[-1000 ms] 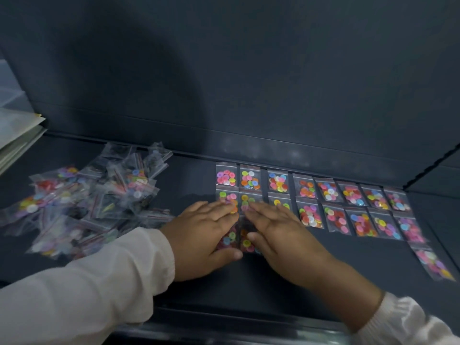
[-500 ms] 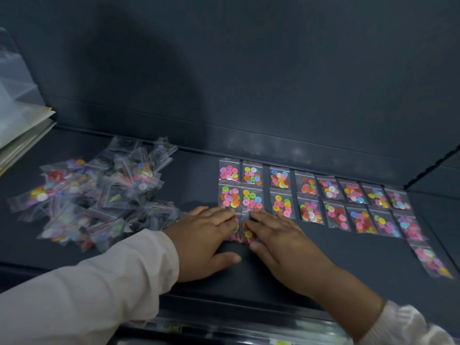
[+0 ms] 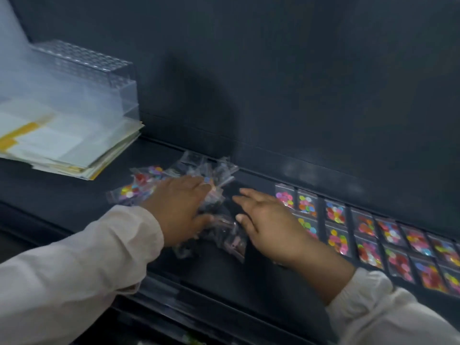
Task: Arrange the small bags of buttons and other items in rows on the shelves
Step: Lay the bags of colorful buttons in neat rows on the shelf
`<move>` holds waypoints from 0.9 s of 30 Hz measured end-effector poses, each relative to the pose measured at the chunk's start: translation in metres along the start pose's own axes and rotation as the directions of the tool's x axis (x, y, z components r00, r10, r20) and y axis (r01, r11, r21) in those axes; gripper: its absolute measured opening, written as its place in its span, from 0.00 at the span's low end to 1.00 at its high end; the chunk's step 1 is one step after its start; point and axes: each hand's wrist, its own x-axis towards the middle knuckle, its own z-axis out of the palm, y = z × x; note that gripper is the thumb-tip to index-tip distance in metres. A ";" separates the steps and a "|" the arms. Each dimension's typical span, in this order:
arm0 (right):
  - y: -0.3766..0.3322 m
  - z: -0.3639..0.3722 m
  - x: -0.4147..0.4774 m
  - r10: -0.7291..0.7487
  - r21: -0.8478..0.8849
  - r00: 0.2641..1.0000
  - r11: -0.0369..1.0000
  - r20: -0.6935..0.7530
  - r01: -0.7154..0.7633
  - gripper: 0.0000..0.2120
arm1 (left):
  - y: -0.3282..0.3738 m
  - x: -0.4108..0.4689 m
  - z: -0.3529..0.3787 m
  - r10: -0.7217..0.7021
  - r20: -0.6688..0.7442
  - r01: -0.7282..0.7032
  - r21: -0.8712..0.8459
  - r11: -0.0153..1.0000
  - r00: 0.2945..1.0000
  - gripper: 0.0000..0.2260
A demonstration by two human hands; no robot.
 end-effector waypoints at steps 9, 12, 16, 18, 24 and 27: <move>-0.025 0.027 0.087 0.267 0.053 0.963 0.962 0.033 -0.268 0.18 | -0.115 0.002 0.010 -0.373 0.054 0.377 -0.134 0.916 0.926 0.17; -0.029 0.035 0.104 0.340 0.153 0.938 0.926 0.063 -0.346 0.15 | -0.128 0.012 0.015 -0.408 0.077 0.415 -0.170 0.894 0.910 0.16; -0.030 0.044 0.117 0.433 0.259 0.895 0.857 0.107 -0.446 0.15 | -0.128 0.026 0.017 -0.364 0.119 0.383 -0.245 0.891 0.924 0.15; -0.028 0.045 0.122 0.472 0.288 0.872 0.824 0.128 -0.488 0.09 | -0.123 0.032 0.017 -0.323 0.112 0.341 -0.268 0.901 0.940 0.14; -0.023 0.041 0.119 0.531 0.515 0.842 0.699 0.091 -0.496 0.12 | -0.096 0.044 0.006 -0.216 0.011 0.208 -0.321 0.924 0.976 0.18; -0.020 0.032 0.111 0.600 0.695 0.798 0.551 0.053 -0.461 0.12 | -0.087 0.053 -0.003 -0.207 -0.072 0.168 -0.362 0.917 0.976 0.17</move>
